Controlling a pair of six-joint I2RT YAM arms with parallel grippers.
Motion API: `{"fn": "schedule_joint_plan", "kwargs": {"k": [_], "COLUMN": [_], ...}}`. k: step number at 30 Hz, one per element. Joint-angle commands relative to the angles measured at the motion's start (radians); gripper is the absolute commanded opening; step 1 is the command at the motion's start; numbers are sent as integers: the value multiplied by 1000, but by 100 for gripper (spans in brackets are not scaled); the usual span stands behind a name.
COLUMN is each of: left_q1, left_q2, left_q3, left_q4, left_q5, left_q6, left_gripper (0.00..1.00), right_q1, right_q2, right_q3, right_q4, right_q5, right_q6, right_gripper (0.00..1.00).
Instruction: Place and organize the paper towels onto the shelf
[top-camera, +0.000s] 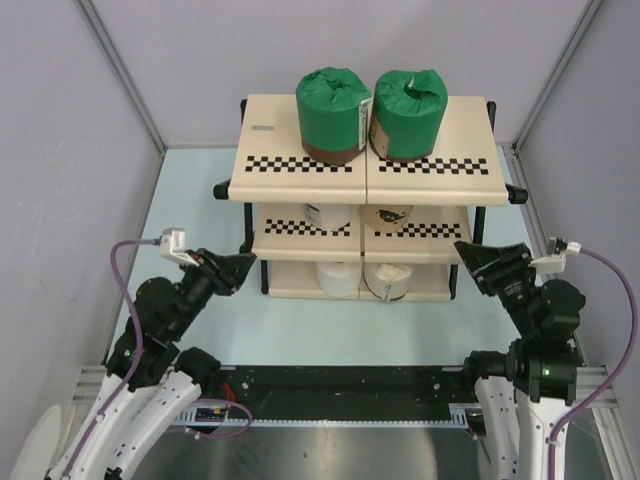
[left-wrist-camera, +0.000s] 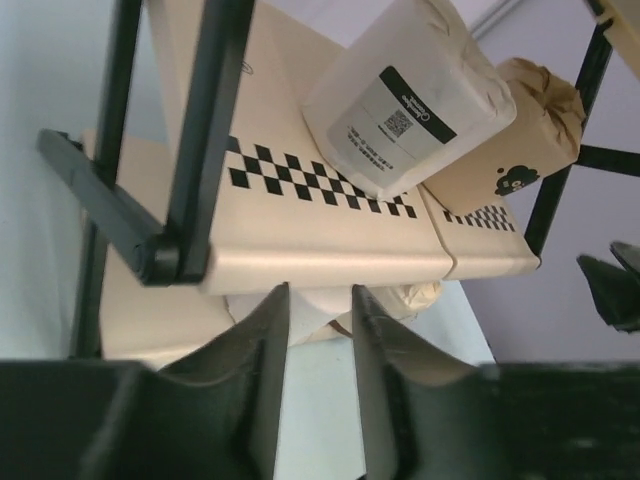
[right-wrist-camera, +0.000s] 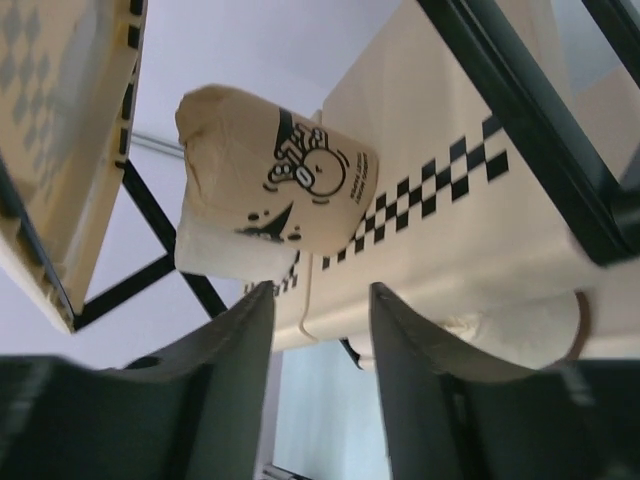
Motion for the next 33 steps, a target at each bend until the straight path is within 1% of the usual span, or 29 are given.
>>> {"fn": "schedule_joint_plan", "kwargs": {"k": [1, 2, 3, 4, 6, 7, 8, 9, 10, 12, 13, 14, 16, 17, 18, 19, 20, 22, 23, 26, 30, 33], "left_q1": [2, 2, 2, 0, -6, -7, -13, -15, -20, -35, -38, -40, -40, -41, -41, -40, -40, -41, -40, -41, -41, -46], "left_q2": [139, 157, 176, 209, 239, 253, 279, 292, 307, 341, 353, 364, 404, 420, 445, 459, 471, 517, 532, 598, 670, 709], "left_q3": [5, 5, 8, 10, 11, 11, 11, 11, 11, 11, 10, 8, 8, 13, 19, 24, 28, 39, 42, 62, 85, 86], "left_q4": [249, 280, 330, 353, 398, 440, 462, 479, 516, 551, 568, 609, 648, 671, 685, 697, 711, 751, 761, 795, 834, 850], "left_q5": [99, 99, 105, 109, 111, 112, 112, 108, 97, 83, 70, 60, 47, 40, 4, 0, -10, -20, -21, -26, 3, 2], "left_q6": [13, 16, 21, 24, 28, 30, 33, 34, 36, 47, 51, 56, 91, 99, 113, 119, 123, 126, 126, 119, 103, 102], "left_gripper": [21, 15, 3, 0, 0, 0, 0, 0, 0, 0, 0, 0, 0, 0, 0, 0, 0, 0, 0, 0, 0, 0], "right_q1": [10, 16, 31, 42, 89, 95, 137, 164, 222, 302, 391, 437, 532, 622, 676, 716, 790, 836, 864, 879, 882, 883], "right_q2": [119, 130, 146, 150, 169, 179, 189, 200, 228, 255, 283, 298, 321, 352, 364, 378, 398, 416, 433, 453, 469, 475], "right_q3": [29, 28, 29, 29, 29, 29, 29, 29, 28, 29, 29, 29, 29, 29, 29, 28, 29, 28, 28, 28, 19, 0], "right_q4": [193, 206, 216, 229, 239, 256, 265, 276, 296, 319, 345, 356, 396, 414, 433, 471, 488, 514, 547, 548, 534, 564], "right_q5": [8, 26, 43, 62, 123, 141, 175, 197, 220, 316, 354, 457, 566, 682, 744, 805, 912, 996, 1061, 1148, 1223, 1261], "right_q6": [46, 49, 52, 54, 54, 49, 49, 48, 40, 34, 23, 19, 9, -7, -18, -27, -43, -55, -54, -29, 18, 12], "right_gripper": [40, 34, 21, 15, 5, 3, 1, 0, 0, 0, 0, 0, 0, 0, 0, 0, 0, 0, 0, 0, 0, 0]}}
